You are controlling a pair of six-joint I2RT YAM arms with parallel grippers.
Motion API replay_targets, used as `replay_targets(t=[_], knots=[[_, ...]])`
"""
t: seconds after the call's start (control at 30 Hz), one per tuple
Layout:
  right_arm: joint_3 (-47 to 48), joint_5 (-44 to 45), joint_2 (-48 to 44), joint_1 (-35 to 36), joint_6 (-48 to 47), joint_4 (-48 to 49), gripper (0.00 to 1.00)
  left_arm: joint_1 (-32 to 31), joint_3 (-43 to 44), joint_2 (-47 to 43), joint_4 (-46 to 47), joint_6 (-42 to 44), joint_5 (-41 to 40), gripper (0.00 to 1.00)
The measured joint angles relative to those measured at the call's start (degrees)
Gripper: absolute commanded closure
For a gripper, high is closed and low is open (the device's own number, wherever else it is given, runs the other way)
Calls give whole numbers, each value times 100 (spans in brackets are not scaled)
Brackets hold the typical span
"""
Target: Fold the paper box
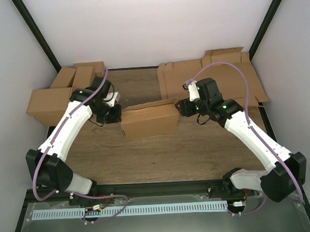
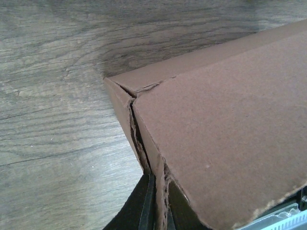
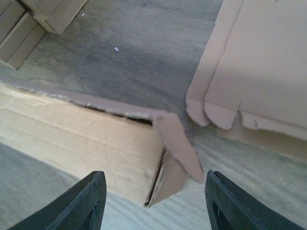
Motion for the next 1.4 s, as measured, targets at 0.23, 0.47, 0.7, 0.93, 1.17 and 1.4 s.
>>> replay_targets(t=[0.23,0.47,0.7,0.93,1.17,1.4], knots=[[-87,688,330,0,-46,612,48,0,33,37,-26,70,-4,96],[-144,758,570,0,-280,772,60,0,74,66,-31,87,-7,96],[46,610,855,4,-323,632,92,0,85,85,-26,87,-20,96],[942,275,1078,11,-13,-385,99,-7,96,92,39,63,-20,96],[2026,-11,1635,0,555,-1589,99,-7,96,92,59,48,-107,96],[2223,-210,1969,-9,1010,-2153,99,-7,96,90,70,44,-164,96]])
